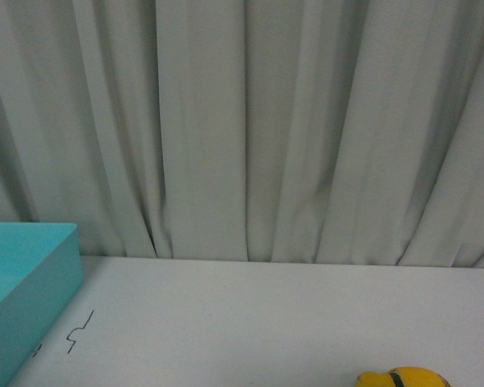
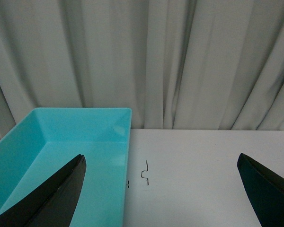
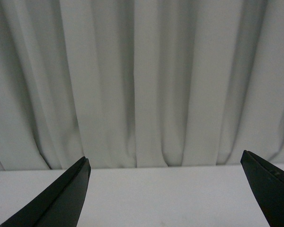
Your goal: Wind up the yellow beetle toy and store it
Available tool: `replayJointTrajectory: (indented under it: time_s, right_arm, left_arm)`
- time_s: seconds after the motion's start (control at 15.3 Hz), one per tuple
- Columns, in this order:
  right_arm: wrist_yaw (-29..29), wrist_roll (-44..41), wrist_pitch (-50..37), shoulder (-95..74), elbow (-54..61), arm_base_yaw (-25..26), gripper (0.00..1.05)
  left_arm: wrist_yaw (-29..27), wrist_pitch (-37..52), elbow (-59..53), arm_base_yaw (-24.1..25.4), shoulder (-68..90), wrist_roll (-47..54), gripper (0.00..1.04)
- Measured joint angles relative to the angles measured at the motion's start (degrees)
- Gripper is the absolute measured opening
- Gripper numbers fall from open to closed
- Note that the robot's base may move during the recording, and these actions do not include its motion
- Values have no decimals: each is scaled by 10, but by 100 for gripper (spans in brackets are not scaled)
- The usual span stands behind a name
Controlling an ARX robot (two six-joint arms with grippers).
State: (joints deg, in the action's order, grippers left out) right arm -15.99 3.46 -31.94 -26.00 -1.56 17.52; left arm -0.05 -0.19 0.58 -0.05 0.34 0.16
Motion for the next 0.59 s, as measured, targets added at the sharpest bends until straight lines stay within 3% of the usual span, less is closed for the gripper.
replayJointTrajectory:
  time_s: [0.07,0.13,0.46,0.59]
  right_arm:
    - [-108,2,-180,-209,-90,80,98]
    - [-141,8,-207,-290,-144,99,98]
    - [-207,-36,-98,-417,-319,29,98]
    - [-232,-122,13,-494,-414,-25,98]
  left_arm:
    - [-1,0,0,0,0,0,98]
    - [0,0,0,0,0,0,98]
    - [0,0,0,0,0,0,98]
    - [0,0,0,0,0,0,98]
